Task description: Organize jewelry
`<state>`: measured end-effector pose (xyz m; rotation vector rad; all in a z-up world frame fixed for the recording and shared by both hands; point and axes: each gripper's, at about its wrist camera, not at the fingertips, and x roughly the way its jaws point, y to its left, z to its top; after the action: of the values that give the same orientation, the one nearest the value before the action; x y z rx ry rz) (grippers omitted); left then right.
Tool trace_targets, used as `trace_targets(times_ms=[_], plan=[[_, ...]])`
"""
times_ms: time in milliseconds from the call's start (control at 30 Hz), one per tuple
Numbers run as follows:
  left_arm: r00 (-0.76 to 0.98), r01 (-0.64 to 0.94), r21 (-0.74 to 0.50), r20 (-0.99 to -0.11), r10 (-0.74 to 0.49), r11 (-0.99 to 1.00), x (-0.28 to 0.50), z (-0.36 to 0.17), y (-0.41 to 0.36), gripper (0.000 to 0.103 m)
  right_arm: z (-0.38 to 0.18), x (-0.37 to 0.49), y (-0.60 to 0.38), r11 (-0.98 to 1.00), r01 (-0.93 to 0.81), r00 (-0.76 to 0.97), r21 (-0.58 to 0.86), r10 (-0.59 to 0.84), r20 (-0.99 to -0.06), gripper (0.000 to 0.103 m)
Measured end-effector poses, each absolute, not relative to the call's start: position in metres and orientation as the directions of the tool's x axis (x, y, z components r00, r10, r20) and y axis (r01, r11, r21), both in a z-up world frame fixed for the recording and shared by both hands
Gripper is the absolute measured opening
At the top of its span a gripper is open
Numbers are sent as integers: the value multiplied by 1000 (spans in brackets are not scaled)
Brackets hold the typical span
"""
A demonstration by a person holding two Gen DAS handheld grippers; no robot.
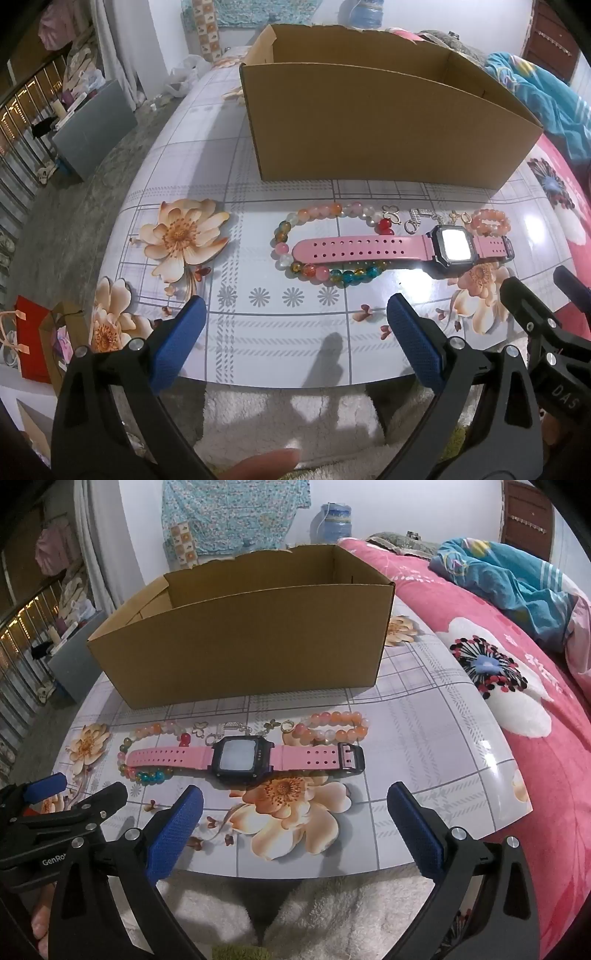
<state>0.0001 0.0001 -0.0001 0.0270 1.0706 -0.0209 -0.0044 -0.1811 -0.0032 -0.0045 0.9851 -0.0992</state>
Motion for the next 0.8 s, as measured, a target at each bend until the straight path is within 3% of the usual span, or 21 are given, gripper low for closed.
trace_targets(times_ms=[800], plan=[[475, 27, 7, -880, -7, 1000, 3, -2, 2, 95, -4, -4, -179, 995, 82, 547, -50, -87, -832, 97]])
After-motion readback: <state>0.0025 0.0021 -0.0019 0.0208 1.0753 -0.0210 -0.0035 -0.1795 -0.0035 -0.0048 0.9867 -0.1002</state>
